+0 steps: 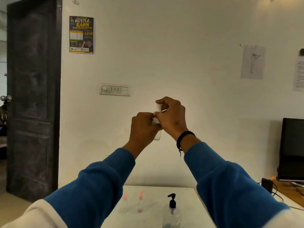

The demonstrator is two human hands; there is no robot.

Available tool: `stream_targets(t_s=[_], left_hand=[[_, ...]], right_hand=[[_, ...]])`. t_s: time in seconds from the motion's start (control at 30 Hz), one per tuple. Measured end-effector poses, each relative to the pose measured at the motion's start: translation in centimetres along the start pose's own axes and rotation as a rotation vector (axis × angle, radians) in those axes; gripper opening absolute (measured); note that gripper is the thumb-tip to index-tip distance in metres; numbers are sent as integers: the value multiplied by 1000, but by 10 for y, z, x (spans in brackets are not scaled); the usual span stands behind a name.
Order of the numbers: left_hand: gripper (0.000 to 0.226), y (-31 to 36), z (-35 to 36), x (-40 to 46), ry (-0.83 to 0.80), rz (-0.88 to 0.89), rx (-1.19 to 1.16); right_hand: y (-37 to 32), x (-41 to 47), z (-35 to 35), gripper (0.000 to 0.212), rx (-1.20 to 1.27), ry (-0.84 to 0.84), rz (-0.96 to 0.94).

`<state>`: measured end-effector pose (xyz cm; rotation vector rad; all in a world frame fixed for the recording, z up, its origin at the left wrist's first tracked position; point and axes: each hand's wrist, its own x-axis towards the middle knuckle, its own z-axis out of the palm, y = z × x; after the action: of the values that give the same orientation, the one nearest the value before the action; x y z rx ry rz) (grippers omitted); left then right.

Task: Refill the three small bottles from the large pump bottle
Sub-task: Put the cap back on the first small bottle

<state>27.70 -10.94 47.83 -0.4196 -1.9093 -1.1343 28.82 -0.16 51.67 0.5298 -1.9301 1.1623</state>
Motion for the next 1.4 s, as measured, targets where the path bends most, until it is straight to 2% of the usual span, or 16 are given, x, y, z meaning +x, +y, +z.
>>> stream_targets(t_s=[0.17,0.33,0.5,0.6,0.77,1.03,1.2,1.4], left_hand=[[28,-2,-1,-2,-1,-2,-1],[19,-1,-2,-3,36,-2,-39],[13,0,0,-5,26,-7,-42],[17,-1,0,-4,19,11,-13],[8,1,0,-6,29,14,-24],[17,1,2,-9,4,-4,6],[11,-2,0,-10,20,-23,-34],[20,-4,2,-13,20,-51,-27]], right_hand=[[0,0,0,27,-19,33,36],[-5,-2,1,42,1,-41,5],[-2,2,6,29,-26,61,14],[-1,1,5,20,1,80,43],[-2,-2,6,33,18,12,12],[4,-3,5,17,33,75,71],[1,-4,5,38,52,-45,59],[7,-6,8,24,30,54,31]])
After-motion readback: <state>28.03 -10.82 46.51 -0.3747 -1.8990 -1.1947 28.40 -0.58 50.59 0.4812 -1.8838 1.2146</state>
